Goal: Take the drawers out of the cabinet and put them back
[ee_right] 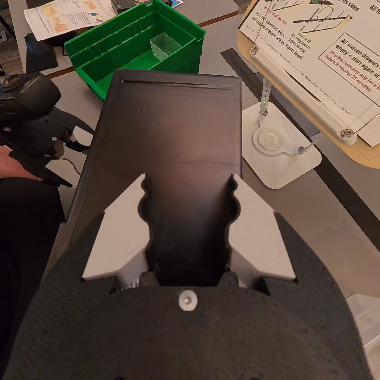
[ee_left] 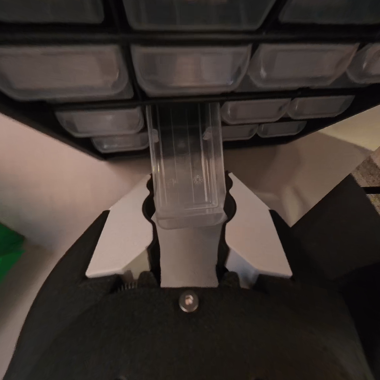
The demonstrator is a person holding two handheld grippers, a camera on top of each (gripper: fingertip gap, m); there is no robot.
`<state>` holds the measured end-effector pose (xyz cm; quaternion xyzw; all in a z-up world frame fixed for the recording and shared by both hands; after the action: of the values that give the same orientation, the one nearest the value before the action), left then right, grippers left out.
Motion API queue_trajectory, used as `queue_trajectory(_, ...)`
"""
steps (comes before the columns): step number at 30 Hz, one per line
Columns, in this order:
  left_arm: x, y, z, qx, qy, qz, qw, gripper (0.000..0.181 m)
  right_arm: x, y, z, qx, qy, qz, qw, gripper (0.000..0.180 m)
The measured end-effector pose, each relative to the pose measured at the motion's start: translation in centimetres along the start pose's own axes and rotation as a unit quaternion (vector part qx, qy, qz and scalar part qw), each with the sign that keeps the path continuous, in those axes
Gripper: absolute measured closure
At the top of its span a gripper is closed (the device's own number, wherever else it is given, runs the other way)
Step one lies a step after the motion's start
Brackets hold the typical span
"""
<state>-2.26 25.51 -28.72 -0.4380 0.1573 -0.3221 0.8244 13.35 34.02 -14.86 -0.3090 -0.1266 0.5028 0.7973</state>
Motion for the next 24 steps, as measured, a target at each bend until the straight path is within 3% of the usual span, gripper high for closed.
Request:
queue_trajectory(5,0.2,-0.2,0.1,0.034,0.013,-0.027,0.999,0.090,0.0,0.0,0.0,-0.001,0.000,0.000,1.000,0.102)
queue_trajectory(10,-0.6,-2.9,-1.9,0.062,0.033,-0.040,0.997,0.101,0.0,0.0,0.0,0.000,-0.002,0.002,1.000,0.102)
queue_trajectory(16,-2.1,-2.6,-2.6,0.059,0.050,-0.008,0.997,0.110,0.0,0.0,0.0,-0.001,-0.002,0.002,1.000,0.102)
queue_trajectory(20,-2.9,-1.1,-0.7,0.075,0.042,0.050,0.995,0.094,0.0,0.0,0.0,-0.001,0.000,0.000,1.000,0.102)
queue_trajectory(24,-4.9,0.2,0.7,0.093,0.003,0.116,0.989,0.059,0.0,0.0,0.0,-0.002,0.000,0.000,1.000,0.103)
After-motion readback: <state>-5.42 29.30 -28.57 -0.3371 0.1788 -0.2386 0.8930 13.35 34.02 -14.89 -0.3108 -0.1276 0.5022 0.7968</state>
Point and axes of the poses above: each gripper's, where its closed fingertips meet, y out along the fingers, z out of its top, x = y × z across the jaws, the point moved 4 cm from there along -y, back along the fingers, and after that the axes turned 8 degrees about z, right-handed, at the moved point
